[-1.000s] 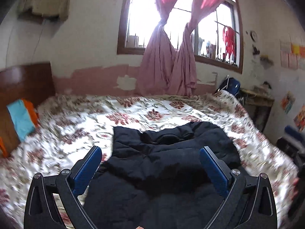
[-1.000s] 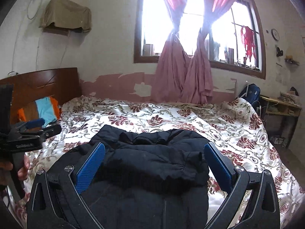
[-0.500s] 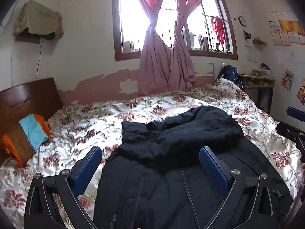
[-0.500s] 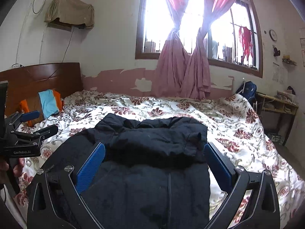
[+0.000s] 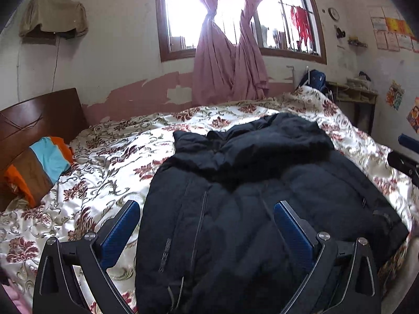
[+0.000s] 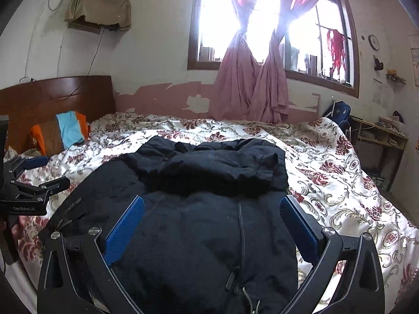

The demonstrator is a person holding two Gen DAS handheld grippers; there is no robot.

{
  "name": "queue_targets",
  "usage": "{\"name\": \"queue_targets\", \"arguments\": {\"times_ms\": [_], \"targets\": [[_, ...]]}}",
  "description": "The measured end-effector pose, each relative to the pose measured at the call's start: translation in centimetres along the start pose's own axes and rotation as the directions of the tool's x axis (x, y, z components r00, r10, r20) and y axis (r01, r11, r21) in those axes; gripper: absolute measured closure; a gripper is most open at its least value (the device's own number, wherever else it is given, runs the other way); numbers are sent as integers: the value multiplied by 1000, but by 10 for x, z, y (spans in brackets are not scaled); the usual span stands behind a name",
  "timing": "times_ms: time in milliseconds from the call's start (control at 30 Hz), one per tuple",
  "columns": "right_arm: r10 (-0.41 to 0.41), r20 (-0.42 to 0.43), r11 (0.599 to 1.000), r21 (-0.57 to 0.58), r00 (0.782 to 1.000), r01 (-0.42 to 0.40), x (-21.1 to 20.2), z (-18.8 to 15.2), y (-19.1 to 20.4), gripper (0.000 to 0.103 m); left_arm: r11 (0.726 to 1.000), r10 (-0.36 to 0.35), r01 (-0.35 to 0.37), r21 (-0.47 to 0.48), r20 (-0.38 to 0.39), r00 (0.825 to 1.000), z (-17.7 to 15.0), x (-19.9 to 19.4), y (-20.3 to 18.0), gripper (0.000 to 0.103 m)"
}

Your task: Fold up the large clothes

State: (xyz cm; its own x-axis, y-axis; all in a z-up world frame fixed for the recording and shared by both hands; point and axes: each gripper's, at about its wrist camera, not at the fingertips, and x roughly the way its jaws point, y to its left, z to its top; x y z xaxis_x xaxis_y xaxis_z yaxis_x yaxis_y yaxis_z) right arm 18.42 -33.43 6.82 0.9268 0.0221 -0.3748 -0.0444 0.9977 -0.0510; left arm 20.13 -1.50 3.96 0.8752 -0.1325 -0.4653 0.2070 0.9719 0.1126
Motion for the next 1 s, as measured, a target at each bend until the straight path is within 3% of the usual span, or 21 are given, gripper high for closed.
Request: {"name": "queue_targets", "arguments": {"times_ms": [467, 800, 867, 1000], "targets": [[76, -110, 997, -8, 991, -78, -10, -61, 21, 2, 996, -58, 63, 55, -80, 995, -60, -12, 4, 0], [99, -210, 982, -140, 973, -130, -17, -92, 39, 2, 983, -133, 148, 105, -142, 981, -94, -15, 7, 0], [86, -242, 975, -180, 967, -132, -17, -99, 43, 2, 974, -152, 175, 143, -158, 976, -103, -17, 5, 0], [47, -299, 957, -262, 953, -129, -15, -115, 47, 2, 958, -122, 157, 241, -156, 980, -124, -20, 0, 0]]}}
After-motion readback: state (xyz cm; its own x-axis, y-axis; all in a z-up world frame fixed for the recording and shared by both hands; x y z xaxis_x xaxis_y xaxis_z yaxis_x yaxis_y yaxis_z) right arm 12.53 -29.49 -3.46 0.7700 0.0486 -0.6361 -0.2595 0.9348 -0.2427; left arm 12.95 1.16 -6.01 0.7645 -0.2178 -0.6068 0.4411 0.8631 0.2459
